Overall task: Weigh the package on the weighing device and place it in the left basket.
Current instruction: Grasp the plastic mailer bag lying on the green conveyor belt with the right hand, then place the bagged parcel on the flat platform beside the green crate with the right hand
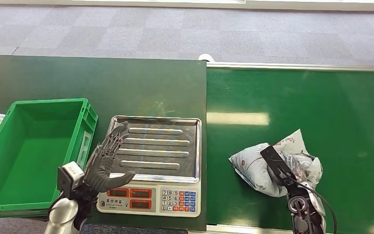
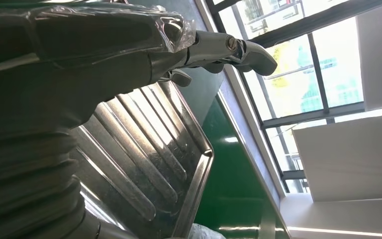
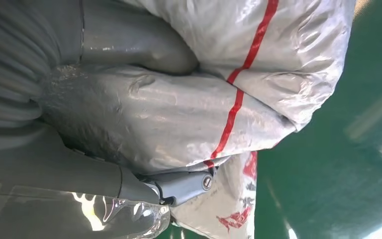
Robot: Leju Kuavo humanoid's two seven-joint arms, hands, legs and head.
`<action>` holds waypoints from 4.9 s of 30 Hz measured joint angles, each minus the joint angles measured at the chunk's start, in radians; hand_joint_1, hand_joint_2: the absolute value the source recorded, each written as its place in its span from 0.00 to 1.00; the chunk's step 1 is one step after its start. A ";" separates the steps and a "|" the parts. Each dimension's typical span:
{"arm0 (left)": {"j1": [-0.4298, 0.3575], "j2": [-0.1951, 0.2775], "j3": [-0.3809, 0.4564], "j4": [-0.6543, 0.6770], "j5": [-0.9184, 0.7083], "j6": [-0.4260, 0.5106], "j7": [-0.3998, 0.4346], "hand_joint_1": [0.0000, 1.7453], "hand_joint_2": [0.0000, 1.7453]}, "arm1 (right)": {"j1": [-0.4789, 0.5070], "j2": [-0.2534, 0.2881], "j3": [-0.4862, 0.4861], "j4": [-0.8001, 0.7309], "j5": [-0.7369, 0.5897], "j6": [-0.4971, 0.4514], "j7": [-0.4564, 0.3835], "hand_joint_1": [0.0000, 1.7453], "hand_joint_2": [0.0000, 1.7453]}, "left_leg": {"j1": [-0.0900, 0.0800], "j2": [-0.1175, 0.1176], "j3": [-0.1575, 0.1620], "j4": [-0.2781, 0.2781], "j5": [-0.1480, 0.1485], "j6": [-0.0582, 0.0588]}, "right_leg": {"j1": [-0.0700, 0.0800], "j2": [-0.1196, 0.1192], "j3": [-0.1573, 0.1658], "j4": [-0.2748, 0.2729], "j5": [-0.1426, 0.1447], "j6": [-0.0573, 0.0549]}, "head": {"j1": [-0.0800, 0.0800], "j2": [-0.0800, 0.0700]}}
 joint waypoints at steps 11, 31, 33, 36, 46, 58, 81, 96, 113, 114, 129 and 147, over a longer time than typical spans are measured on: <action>0.014 0.000 0.006 -0.008 -0.004 0.003 -0.012 0.00 1.00 | 0.013 -0.003 0.023 -0.024 -0.037 0.004 -0.032 1.00 1.00 | 0.000 0.000 0.000 0.000 0.000 0.000 | 0.000 0.000 0.000 0.000 0.000 0.000 | 0.000 0.000; 0.047 -0.008 0.048 -0.042 0.024 0.055 -0.046 0.00 1.00 | 0.044 0.016 0.032 -0.096 -0.137 -0.066 -0.145 1.00 1.00 | 0.000 -0.002 -0.002 0.000 0.000 0.000 | 0.000 -0.001 -0.001 0.000 0.000 0.000 | 0.000 0.000; 0.049 -0.013 0.053 -0.042 0.032 0.073 -0.053 0.00 1.00 | 0.046 0.023 0.031 -0.122 -0.164 -0.093 -0.189 1.00 1.00 | 0.000 -0.002 -0.002 0.000 0.000 0.000 | 0.000 -0.001 -0.001 0.000 0.000 0.000 | 0.000 0.000; 0.049 -0.020 0.056 -0.042 0.036 0.089 -0.062 0.00 1.00 | 0.044 0.033 0.031 -0.152 -0.180 -0.104 -0.220 1.00 1.00 | 0.000 -0.002 -0.002 0.000 0.000 0.000 | 0.000 -0.001 -0.001 0.000 0.000 0.000 | 0.000 0.000; 0.036 -0.026 0.047 -0.040 0.055 0.115 -0.084 0.00 1.00 | -0.007 0.089 0.096 -0.289 -0.250 -0.170 -0.413 1.00 1.00 | 0.000 -0.001 -0.003 0.000 0.000 0.000 | 0.000 -0.001 -0.002 0.000 0.000 0.000 | 0.000 0.000; 0.026 -0.026 0.037 -0.032 0.068 0.120 -0.085 0.00 1.00 | -0.081 0.107 0.198 -0.399 -0.279 -0.185 -0.426 1.00 1.00 | 0.000 -0.002 -0.003 0.000 0.000 0.000 | 0.000 -0.001 -0.002 0.000 0.000 0.000 | 0.000 0.000; 0.021 -0.025 0.027 -0.025 0.071 0.119 -0.086 0.00 1.00 | -0.133 0.107 0.260 -0.411 -0.237 -0.197 -0.424 1.00 1.00 | 0.000 -0.001 -0.003 0.000 0.000 0.000 | 0.000 -0.001 -0.002 0.000 0.000 0.000 | 0.000 0.000; 0.012 -0.013 0.023 0.007 0.111 0.124 -0.106 0.00 1.00 | -0.437 0.129 0.836 -0.096 -0.159 -0.093 -0.426 1.00 1.00 | 0.000 -0.001 -0.003 0.000 0.000 0.000 | 0.000 -0.001 -0.002 0.001 0.000 0.000 | 0.000 0.000; 0.026 0.002 0.022 0.014 0.111 0.118 -0.105 0.00 1.00 | -0.517 0.145 1.141 0.180 -0.231 -0.052 -0.471 1.00 1.00 | 0.000 -0.002 -0.004 0.000 0.000 0.000 | 0.000 -0.001 -0.003 0.000 0.000 0.000 | 0.000 0.000; 0.027 0.003 0.022 0.016 0.111 0.118 -0.105 0.00 1.00 | -0.520 0.145 1.148 0.190 -0.231 -0.052 -0.471 1.00 1.00 | 0.000 -0.002 -0.004 0.000 0.000 0.000 | 0.000 -0.001 -0.003 0.000 0.000 0.000 | 0.000 0.000; 0.042 0.001 0.067 0.003 0.185 0.259 -0.119 0.00 1.00 | -0.590 0.175 1.244 0.365 -0.162 -0.151 -0.215 1.00 1.00 | 0.000 -0.001 -0.003 0.000 0.000 0.000 | 0.000 -0.001 -0.002 0.001 0.000 0.000 | 0.000 0.000; 0.059 -0.003 0.085 -0.025 0.211 0.295 -0.125 0.00 1.00 | -0.584 0.167 1.106 0.397 -0.027 -0.328 0.070 1.00 1.00 | 0.000 -0.002 -0.003 0.000 0.000 0.000 | 0.000 -0.001 -0.003 0.000 0.000 0.000 | 0.000 0.000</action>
